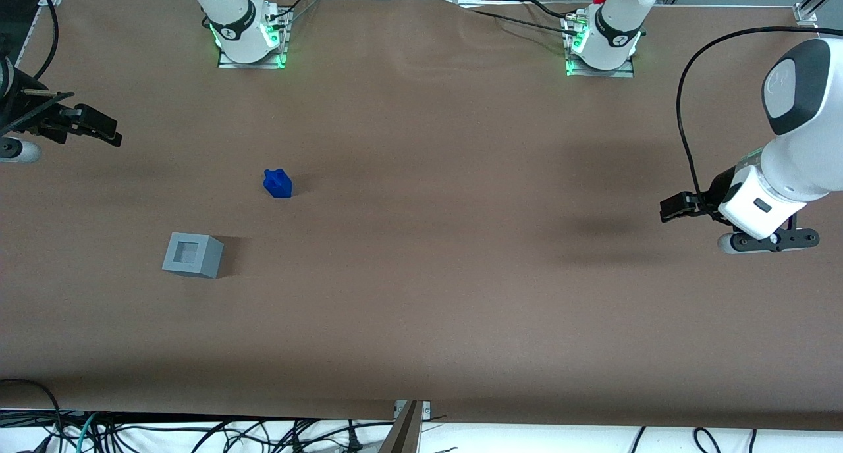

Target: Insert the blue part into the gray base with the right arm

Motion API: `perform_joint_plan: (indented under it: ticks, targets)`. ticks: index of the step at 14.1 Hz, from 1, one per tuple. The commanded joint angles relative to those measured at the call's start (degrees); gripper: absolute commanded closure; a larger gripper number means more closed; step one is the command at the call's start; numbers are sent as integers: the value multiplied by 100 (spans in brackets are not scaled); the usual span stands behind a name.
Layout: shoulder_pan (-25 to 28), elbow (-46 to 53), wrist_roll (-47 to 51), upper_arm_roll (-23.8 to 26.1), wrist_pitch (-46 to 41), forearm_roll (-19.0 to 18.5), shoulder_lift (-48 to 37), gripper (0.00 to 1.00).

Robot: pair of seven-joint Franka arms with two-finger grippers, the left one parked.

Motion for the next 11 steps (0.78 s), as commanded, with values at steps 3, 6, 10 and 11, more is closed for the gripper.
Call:
perform_joint_plan:
  ticks: [3,6,10,11]
  targets:
    - [-14,8,-10,21,-31,21,-60,0]
    - [-14,8,8,21,-66,47,-52,0]
    - [-14,8,96,21,-75,65,-34,0]
    - [-14,8,87,21,-75,65,-34,0]
